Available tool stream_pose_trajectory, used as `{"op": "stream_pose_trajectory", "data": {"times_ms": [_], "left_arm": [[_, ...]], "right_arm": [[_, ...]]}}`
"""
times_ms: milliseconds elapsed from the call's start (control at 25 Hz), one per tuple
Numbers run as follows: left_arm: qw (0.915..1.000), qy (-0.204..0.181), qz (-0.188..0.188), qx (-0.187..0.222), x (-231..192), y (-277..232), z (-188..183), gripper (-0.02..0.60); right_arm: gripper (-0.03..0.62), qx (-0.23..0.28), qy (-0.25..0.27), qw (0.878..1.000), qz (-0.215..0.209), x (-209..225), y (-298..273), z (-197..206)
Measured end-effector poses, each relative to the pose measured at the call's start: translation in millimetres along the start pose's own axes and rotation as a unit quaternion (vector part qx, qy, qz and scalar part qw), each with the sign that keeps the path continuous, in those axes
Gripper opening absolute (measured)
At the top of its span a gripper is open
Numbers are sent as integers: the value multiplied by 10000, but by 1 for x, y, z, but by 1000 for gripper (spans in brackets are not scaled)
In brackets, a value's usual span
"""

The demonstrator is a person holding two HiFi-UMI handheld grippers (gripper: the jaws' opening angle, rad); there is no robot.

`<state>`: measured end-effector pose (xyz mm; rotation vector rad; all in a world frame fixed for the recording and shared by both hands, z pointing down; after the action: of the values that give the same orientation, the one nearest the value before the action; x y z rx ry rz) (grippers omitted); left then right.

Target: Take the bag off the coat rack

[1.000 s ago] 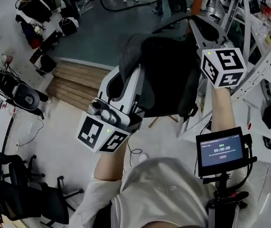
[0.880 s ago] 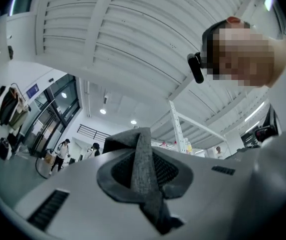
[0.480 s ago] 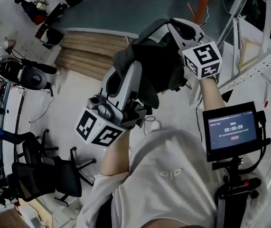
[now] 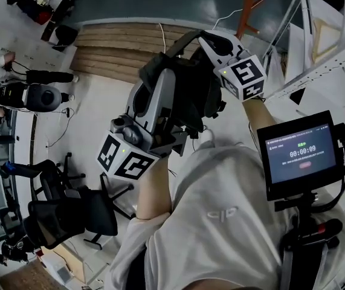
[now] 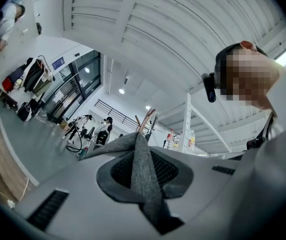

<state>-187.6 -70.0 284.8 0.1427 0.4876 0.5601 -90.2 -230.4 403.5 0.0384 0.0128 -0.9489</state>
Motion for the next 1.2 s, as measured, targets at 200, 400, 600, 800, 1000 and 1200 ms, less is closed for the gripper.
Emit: {"op": "stream_pose_trajectory", "data": {"times_ms": [200, 400, 600, 800, 1000, 1200], "left_arm": [[9994, 289, -125, -123, -13, 3, 10, 41], [9989, 398, 1, -241, -17, -4, 19, 41], [9983, 474, 146, -313, -20, -13, 23, 41], [9975, 505, 255, -427, -21, -20, 29, 41], [9970, 551, 259, -468, -25, -25, 34, 41], [9968, 624, 248, -445, -27, -24, 31, 41]], "right_arm": [[38, -196, -105, 9998, -7, -8, 6, 22], [38, -216, -13, 9996, 156, -3, 14, 29], [38, -232, 7, 9992, 317, 8, 21, 31], [38, -387, 42, 9982, 464, 18, 21, 37], [38, -447, -23, 9978, 497, 21, 24, 44], [38, -478, 10, 9976, 496, 18, 22, 42]]}}
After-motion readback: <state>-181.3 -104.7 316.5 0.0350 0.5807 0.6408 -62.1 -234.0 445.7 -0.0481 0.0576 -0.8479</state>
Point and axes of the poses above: the fingertips, and each gripper's own axes: y backward along the fingers, x to its right, z out of its underside, the point moved 5 cm from there along y, backward along the fingers, and after that the axes turned 1 degree about z, right-handed, at the moved point
